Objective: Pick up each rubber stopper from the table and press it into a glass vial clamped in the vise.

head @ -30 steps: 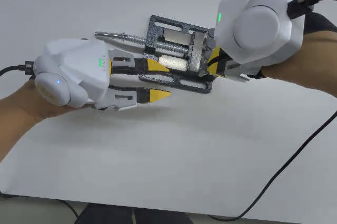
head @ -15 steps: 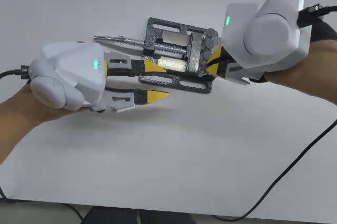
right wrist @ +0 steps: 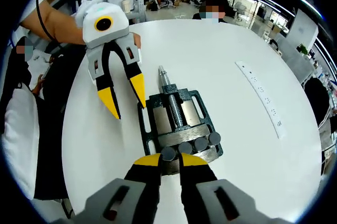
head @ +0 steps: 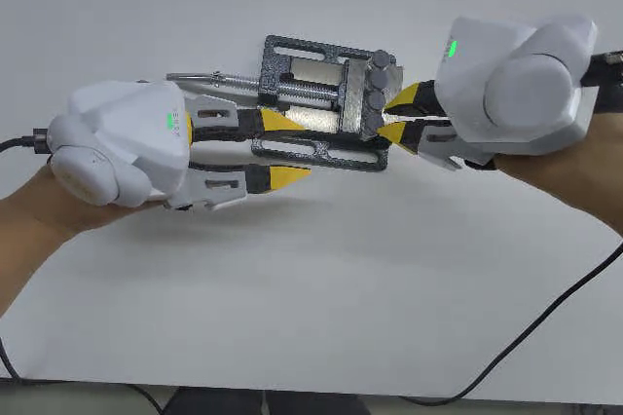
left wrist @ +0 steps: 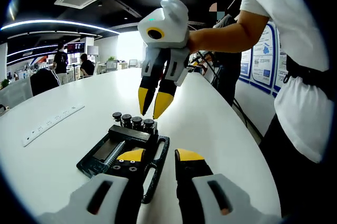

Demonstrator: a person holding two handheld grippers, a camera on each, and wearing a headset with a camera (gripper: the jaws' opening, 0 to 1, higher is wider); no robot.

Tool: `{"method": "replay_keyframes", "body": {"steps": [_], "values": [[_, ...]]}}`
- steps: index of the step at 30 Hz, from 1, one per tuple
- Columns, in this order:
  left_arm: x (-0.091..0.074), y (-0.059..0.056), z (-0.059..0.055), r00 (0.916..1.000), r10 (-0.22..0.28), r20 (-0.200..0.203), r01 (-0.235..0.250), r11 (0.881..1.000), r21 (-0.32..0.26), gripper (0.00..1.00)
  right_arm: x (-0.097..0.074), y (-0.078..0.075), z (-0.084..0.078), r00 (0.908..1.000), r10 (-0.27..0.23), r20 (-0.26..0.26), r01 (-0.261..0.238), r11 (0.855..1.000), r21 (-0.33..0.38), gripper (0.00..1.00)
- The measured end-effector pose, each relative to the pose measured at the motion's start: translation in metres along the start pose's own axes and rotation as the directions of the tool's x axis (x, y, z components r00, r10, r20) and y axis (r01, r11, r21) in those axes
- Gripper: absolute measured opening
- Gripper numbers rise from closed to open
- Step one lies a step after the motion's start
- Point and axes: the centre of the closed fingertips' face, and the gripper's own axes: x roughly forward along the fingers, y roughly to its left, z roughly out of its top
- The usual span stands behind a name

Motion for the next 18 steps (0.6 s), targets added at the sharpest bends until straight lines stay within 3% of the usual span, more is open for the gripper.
{"method": "replay_keyframes", "body": {"steps": [3,7,18], "values": [[0.0,0.001,0.0,1.0,0.007,-0.003,-0.007,1.0,-0.001,0.2,-0.001,0.0,0.001,0.9984,-0.031,0.047,0.029,0.999,0.027,0.16],[-0.002,0.003,0.001,0.9997,0.025,-0.001,-0.025,1.0,-0.006,0.2,-0.001,0.003,0.008,0.9891,-0.067,0.131,0.056,0.995,0.088,0.23],[-0.012,0.011,0.003,0.9966,0.081,-0.014,-0.082,0.996,-0.022,0.23,-0.002,0.002,0.014,0.9578,-0.16,0.239,0.118,0.977,0.179,0.36]]}}
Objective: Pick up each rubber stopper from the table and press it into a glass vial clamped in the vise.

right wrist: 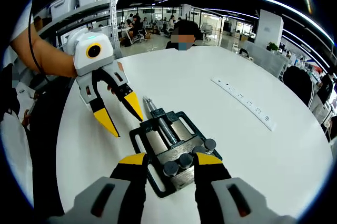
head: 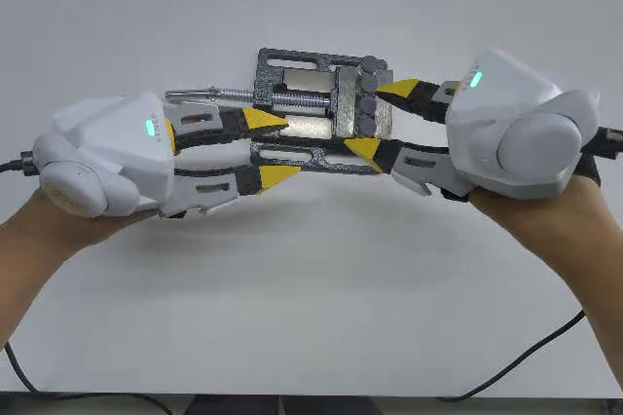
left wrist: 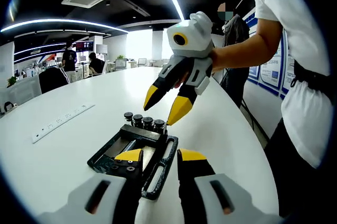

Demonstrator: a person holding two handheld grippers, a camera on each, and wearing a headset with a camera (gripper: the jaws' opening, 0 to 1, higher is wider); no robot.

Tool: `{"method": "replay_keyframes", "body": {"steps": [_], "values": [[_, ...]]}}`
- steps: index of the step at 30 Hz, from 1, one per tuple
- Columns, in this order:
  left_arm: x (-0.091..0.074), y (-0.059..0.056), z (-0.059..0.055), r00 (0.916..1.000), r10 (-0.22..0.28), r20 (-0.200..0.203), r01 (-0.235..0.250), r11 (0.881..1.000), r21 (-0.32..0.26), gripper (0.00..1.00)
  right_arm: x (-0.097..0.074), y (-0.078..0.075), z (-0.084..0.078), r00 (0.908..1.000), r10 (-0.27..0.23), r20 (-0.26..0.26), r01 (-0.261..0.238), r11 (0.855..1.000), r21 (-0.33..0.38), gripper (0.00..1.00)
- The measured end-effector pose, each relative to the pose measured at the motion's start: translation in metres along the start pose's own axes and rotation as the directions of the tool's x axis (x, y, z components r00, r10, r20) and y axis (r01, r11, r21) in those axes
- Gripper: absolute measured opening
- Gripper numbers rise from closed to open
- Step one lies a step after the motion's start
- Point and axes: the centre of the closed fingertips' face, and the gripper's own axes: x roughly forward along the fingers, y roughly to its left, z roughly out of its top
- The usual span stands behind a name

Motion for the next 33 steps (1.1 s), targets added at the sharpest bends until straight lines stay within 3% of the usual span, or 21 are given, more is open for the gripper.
{"method": "replay_keyframes", "body": {"steps": [8,13,22,28,33], "values": [[-0.011,0.005,0.005,0.9986,0.052,-0.012,-0.052,0.999,-0.009,0.27,-0.004,-0.001,0.001,0.9971,-0.04,0.065,0.038,0.999,0.031,0.43],[-0.019,0.007,0.009,0.9963,0.084,-0.019,-0.084,0.996,-0.012,0.28,-0.008,0.005,-0.002,0.9965,-0.043,0.072,0.041,0.999,0.034,0.44],[-0.031,0.01,0.021,0.9903,0.136,-0.026,-0.136,0.991,-0.008,0.32,-0.026,0.004,-0.005,0.9935,-0.076,0.085,0.071,0.995,0.065,0.45],[-0.041,0.011,0.03,0.9829,0.182,-0.024,-0.182,0.983,0.007,0.35,-0.037,0.007,-0.005,0.9919,-0.091,0.089,0.085,0.994,0.073,0.46],[-0.049,0.011,0.031,0.9753,0.22,-0.019,-0.22,0.976,0.002,0.4,-0.043,0.013,-0.007,0.9916,-0.096,0.086,0.09,0.993,0.074,0.46]]}}
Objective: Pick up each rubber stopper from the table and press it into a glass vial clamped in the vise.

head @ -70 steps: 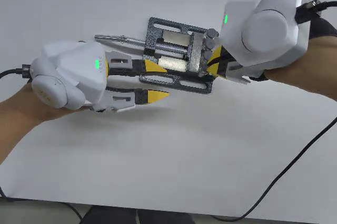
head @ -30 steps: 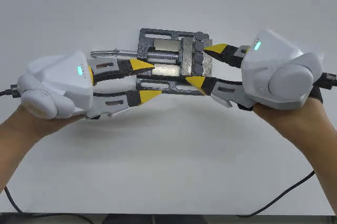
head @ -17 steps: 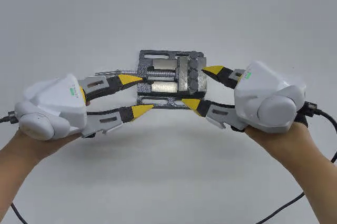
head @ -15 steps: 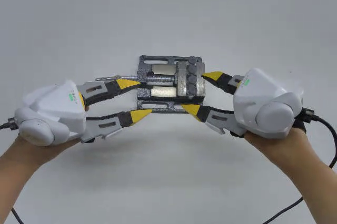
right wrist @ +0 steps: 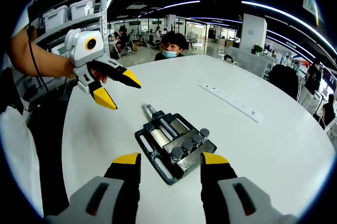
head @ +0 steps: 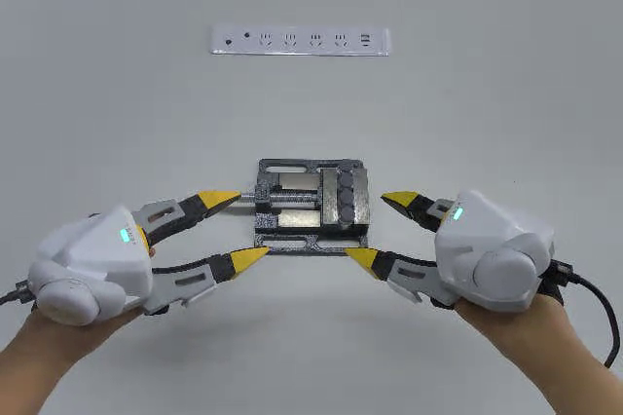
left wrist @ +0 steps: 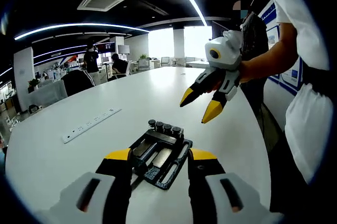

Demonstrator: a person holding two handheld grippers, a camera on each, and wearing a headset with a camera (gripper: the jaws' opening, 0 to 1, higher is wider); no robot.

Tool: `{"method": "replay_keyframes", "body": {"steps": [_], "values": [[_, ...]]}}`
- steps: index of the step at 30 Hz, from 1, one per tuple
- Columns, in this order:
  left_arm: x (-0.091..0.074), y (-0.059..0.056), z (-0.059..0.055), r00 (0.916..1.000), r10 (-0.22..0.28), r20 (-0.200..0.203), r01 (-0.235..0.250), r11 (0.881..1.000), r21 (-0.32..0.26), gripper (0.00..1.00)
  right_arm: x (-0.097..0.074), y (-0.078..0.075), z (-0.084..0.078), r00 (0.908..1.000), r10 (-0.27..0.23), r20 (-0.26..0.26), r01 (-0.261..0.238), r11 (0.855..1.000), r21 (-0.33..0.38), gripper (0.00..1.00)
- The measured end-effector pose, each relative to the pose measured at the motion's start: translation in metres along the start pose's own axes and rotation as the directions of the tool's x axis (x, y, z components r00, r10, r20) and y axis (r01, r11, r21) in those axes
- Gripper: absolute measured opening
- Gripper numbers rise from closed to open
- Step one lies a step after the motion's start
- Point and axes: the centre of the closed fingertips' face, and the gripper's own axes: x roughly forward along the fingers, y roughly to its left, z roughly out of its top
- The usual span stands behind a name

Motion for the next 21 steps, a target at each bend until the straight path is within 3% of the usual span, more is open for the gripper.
{"method": "replay_keyframes", "body": {"steps": [10,21], "values": [[-0.014,-0.004,-0.005,0.9977,0.067,0.001,-0.067,0.997,-0.023,0.48,-0.009,0.011,-0.005,1.0,-0.001,0.0,0.001,1.0,0.006,0.48],[-0.02,-0.001,-0.012,0.9946,0.104,-0.001,-0.104,0.993,-0.048,0.53,-0.012,0.014,-0.007,1.0,0.003,0.002,-0.003,1.0,0.005,0.5]]}}
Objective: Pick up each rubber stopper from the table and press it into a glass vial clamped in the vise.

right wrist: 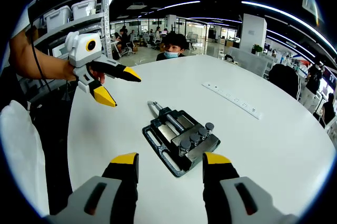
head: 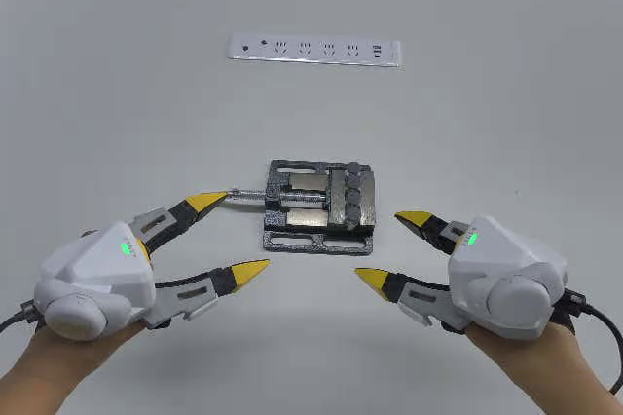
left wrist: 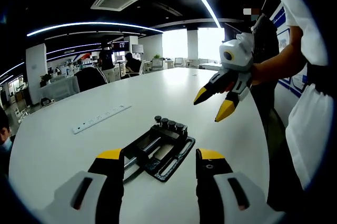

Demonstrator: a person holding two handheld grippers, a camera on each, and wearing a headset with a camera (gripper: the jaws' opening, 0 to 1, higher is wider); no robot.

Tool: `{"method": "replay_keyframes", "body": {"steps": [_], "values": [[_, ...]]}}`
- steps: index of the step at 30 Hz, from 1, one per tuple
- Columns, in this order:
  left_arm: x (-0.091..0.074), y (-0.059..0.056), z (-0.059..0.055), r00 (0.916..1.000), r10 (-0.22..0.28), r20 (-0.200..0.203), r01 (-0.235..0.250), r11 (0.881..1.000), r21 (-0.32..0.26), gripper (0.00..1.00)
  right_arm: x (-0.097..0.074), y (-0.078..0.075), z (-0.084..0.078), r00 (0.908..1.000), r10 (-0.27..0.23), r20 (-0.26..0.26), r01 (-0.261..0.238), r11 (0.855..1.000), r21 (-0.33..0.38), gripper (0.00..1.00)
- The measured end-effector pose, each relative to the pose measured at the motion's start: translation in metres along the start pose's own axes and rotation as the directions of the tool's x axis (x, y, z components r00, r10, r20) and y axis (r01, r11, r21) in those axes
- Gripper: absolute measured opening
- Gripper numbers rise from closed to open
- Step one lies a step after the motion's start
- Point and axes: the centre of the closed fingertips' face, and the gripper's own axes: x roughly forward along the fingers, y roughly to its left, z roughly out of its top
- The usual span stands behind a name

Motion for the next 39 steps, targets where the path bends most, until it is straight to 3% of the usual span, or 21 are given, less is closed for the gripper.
{"method": "replay_keyframes", "body": {"steps": [18,29,39], "values": [[-0.005,0.0,-0.005,0.9995,-0.026,-0.019,0.026,1.0,-0.013,0.53,-0.004,-0.001,-0.003,0.9999,0.011,0.008,-0.011,1.0,-0.003,0.57],[-0.01,-0.001,-0.01,0.999,-0.03,-0.033,0.028,0.997,-0.067,0.64,-0.007,-0.004,-0.019,0.9998,0.005,-0.017,-0.005,1.0,0.013,0.65],[-0.011,-0.002,-0.013,0.9987,-0.02,-0.046,0.016,0.997,-0.077,0.65,-0.009,-0.007,-0.023,0.9997,-0.005,-0.026,0.005,1.0,0.016,0.66]]}}
